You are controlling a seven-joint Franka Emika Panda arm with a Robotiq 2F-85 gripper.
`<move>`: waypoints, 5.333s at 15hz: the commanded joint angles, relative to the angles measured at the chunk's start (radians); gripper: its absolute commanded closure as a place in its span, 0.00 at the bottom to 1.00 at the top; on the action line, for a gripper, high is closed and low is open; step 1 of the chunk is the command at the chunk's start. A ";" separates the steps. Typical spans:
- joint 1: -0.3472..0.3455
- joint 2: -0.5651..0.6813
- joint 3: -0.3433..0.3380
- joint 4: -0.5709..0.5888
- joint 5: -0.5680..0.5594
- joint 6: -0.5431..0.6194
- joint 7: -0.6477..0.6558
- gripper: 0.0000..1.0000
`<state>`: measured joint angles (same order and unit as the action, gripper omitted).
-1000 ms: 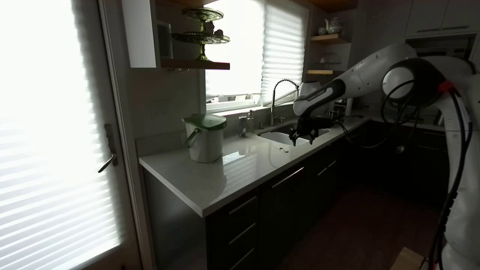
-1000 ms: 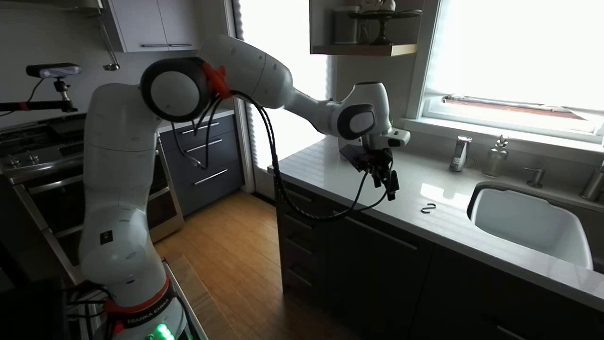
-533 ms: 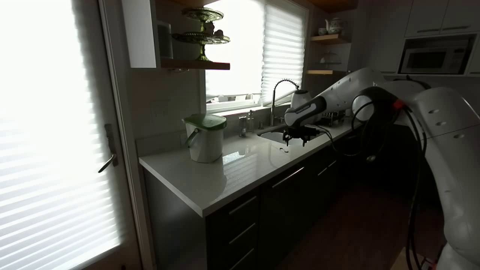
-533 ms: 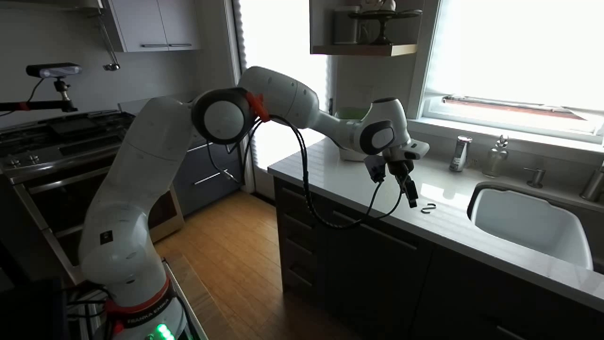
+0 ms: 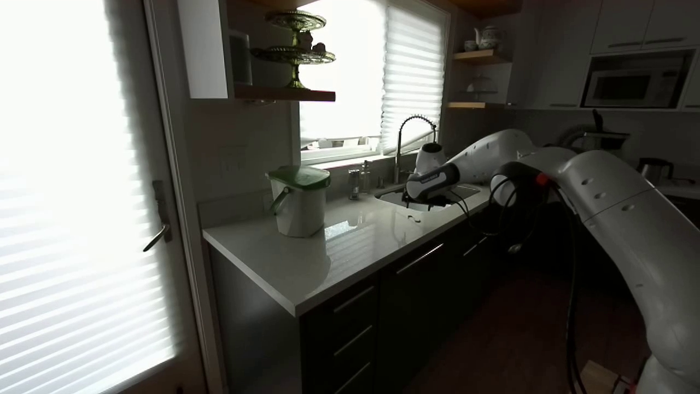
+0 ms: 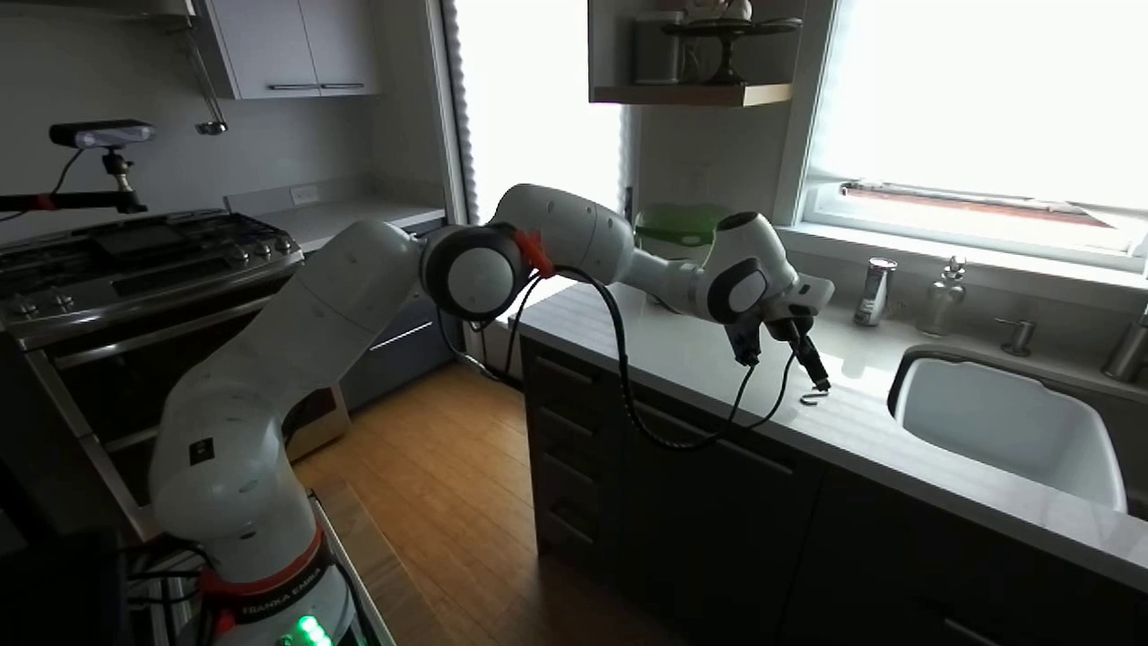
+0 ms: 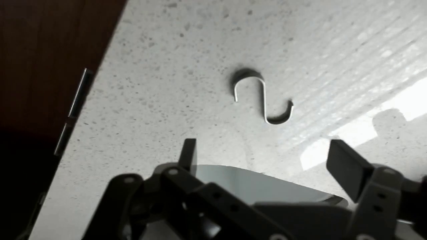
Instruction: Take the metal hook off the counter
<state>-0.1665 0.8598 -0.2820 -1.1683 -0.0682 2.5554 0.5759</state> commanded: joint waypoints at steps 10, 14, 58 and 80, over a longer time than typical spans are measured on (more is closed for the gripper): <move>-0.089 0.097 0.105 0.084 0.016 0.168 -0.213 0.26; -0.128 0.137 0.158 0.117 0.074 0.272 -0.396 0.58; -0.193 0.099 0.253 0.196 0.055 -0.302 -0.849 1.00; -0.176 -0.011 0.215 0.033 0.028 -0.341 -0.844 1.00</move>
<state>-0.3542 0.8933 -0.0620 -1.0600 -0.0264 2.2434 -0.2613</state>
